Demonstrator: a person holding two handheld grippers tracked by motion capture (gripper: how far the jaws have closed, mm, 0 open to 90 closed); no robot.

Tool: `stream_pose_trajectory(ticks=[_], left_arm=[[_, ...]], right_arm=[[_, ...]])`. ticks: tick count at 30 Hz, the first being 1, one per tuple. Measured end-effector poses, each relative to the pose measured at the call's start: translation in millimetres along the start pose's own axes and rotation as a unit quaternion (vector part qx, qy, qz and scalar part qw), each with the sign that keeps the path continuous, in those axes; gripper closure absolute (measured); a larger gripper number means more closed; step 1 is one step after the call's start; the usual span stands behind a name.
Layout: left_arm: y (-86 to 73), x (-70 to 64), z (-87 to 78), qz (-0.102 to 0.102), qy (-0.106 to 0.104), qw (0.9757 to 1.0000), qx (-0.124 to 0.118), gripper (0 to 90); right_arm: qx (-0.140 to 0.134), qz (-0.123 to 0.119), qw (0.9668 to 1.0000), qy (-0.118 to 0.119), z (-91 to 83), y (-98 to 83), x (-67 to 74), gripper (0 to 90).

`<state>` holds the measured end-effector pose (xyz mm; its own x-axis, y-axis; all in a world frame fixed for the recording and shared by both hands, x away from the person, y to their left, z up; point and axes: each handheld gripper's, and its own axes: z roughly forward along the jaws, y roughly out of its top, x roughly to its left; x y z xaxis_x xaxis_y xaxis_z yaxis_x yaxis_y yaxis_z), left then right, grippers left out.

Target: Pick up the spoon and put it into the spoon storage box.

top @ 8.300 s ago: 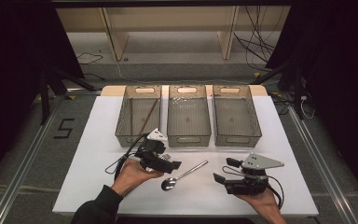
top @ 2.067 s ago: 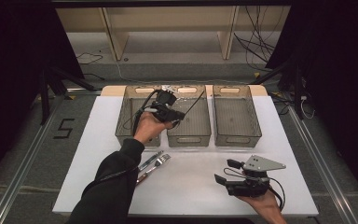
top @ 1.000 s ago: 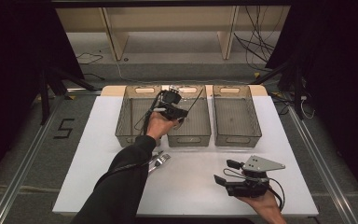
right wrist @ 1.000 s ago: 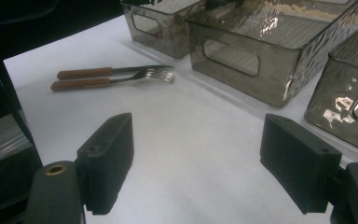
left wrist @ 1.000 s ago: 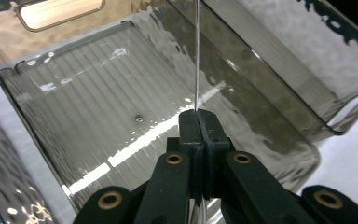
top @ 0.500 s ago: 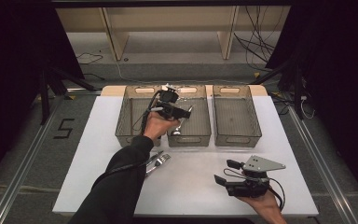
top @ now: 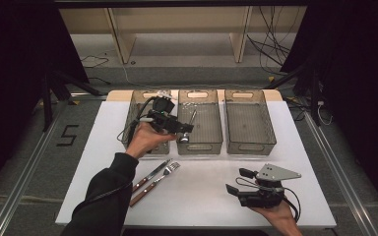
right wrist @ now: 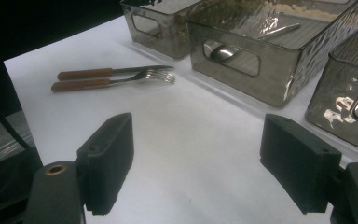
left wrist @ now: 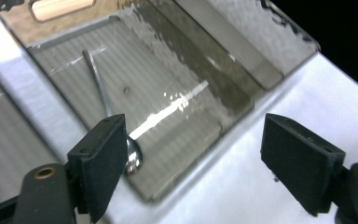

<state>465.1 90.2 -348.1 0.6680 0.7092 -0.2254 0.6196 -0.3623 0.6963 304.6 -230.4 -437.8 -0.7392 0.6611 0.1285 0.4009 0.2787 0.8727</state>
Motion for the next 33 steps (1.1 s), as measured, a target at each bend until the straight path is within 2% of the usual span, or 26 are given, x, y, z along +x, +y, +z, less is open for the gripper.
stream_pose_trajectory(ticks=[4, 9, 13, 17, 20, 24, 31, 33], left_arm=[[-15.3, -0.2, -12.6, 0.012, 0.008, 0.9999, 0.001, 21.0], [-35.1, 2.7, -26.5, 0.017, 0.017, 0.9997, 0.001, 20.1], [-49.2, 7.7, -33.3, 0.013, 0.03, 0.9995, 0.002, 19.8], [-61.3, 11.5, -37.9, 0.013, 0.034, 0.9993, 0.004, 19.4], [-65.2, 12.4, -39.4, 0.019, 0.035, 0.9991, 0.011, 18.3], [-68.9, 10.9, -43.6, 0.024, 0.036, 0.999, 0.008, 17.6], [-82.9, 11.0, -45.5, 0.036, 0.049, 0.9976, 0.033, 17.0], [-87.9, 12.3, -45.5, 0.034, 0.054, 0.9971, 0.04, 16.9]], right_arm=[[-0.001, -0.001, 1.0, 0.0, 0.1, 0.1, 0.4, 26.5], [0.0, -0.001, 1.0, 0.001, 0.4, 0.1, 0.6, 26.5], [-0.001, 0.0, 1.0, 0.001, 0.5, 0.0, 0.4, 26.5], [-0.002, -0.001, 1.0, 0.002, 1.4, -0.2, 0.5, 26.5], [-0.002, 0.0, 1.0, 0.003, 1.8, -0.1, 0.7, 26.5], [-0.004, -0.001, 1.0, 0.004, 1.7, 0.1, 0.5, 26.5], [-0.004, 0.0, 1.0, 0.005, 1.2, -0.3, -0.1, 26.4], [-0.005, 0.001, 1.0, 0.005, 1.3, -0.3, -0.1, 26.4]])
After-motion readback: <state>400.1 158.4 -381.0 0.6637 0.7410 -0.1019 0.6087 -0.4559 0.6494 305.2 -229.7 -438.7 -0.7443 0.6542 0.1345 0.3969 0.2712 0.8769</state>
